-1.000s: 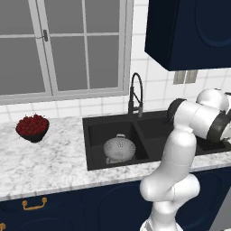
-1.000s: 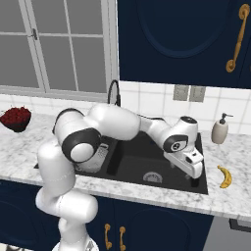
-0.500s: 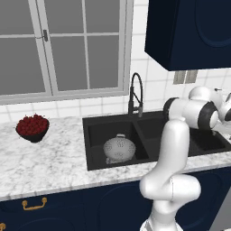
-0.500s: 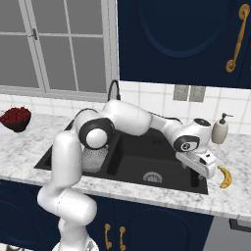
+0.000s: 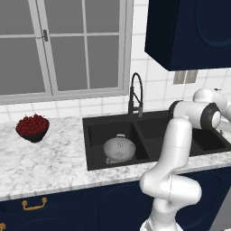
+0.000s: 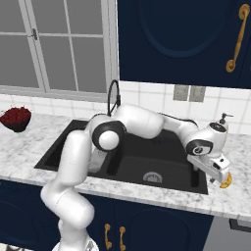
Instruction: Put the colander in the sink, put the banana in the colander, and turn on the sink faucet and pour water over the colander.
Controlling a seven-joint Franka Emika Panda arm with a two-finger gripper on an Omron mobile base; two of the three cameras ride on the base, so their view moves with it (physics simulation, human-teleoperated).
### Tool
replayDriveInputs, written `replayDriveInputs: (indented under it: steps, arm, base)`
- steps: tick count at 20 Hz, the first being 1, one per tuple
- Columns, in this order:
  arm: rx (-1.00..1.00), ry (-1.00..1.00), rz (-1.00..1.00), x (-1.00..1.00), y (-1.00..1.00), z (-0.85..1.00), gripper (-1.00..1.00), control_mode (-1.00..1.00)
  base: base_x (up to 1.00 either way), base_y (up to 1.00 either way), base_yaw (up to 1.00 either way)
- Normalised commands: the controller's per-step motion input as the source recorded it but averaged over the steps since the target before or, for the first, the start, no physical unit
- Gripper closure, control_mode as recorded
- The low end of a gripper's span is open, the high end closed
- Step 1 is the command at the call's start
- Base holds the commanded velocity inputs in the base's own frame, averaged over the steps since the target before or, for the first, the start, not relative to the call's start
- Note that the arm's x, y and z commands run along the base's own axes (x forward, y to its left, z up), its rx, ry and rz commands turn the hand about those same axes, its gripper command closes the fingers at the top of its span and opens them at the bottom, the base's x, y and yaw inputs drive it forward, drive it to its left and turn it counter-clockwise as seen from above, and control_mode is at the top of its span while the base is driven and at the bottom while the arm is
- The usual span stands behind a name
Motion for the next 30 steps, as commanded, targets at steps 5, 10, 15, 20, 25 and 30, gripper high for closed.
replayDriveInputs:
  steps: [5, 10, 15, 20, 25, 30]
  arm:
    - [-0.03, 0.0, 0.0, 0.01, -0.35, -0.01, -1.0, -1.0]
    - [-0.06, 0.0, 0.0, 0.08, -0.32, -0.05, -1.0, -1.0]
    - [-0.04, 0.0, 0.0, 0.11, -0.29, -0.07, -1.0, -1.0]
    - [-0.01, 0.0, 0.01, 0.01, -0.4, -0.04, -1.0, -1.0]
    - [-0.01, 0.0, 0.0, 0.0, -0.1, -0.13, -1.0, -1.0]
    - [-0.01, 0.0, 0.0, 0.0, -0.01, -0.21, -1.0, -1.0]
  base:
    - [0.0, 0.0, 0.0]
    - [0.0, 0.0, 0.0]
    - [0.0, 0.0, 0.0]
    - [0.0, 0.0, 0.0]
    - [0.0, 0.0, 0.0]
    - [0.0, 0.0, 0.0]
